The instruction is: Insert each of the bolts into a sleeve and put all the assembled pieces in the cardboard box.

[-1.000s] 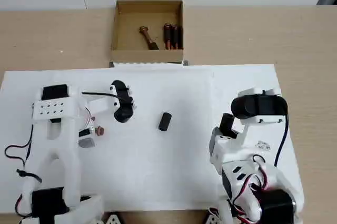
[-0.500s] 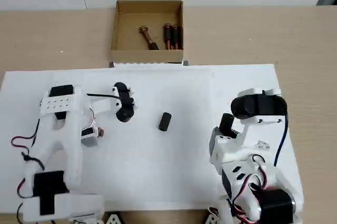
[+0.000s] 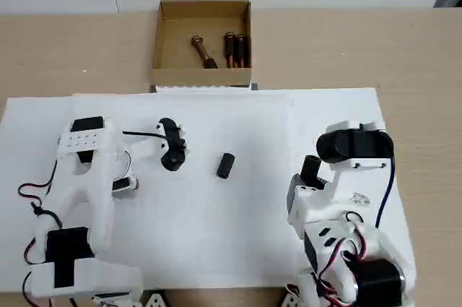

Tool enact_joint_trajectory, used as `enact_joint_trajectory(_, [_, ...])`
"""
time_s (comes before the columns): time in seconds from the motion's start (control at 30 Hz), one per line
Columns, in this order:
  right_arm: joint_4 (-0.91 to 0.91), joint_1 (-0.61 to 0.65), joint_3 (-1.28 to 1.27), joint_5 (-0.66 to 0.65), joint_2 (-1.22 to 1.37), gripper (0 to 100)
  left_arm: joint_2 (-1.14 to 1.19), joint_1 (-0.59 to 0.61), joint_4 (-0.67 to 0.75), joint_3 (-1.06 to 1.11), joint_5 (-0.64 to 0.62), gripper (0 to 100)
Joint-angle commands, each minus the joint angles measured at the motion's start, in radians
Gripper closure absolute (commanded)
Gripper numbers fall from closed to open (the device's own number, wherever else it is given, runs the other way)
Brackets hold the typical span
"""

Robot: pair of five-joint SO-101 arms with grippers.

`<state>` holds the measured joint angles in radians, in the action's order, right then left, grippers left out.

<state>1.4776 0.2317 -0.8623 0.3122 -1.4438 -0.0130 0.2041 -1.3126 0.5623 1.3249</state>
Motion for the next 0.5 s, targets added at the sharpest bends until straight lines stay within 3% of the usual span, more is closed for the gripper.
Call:
enact_joint_trajectory(0.0, [-0.024, -0.001, 0.005, -0.012, -0.007, 99.6, -0.002, -0.002, 0.02, -0.05, 0.104, 99])
enact_joint_trajectory(0.47, [-0.025, 0.001, 0.012, -0.012, -0.007, 99.6, -0.002, -0.018, -0.328, -0.337, 0.094, 100])
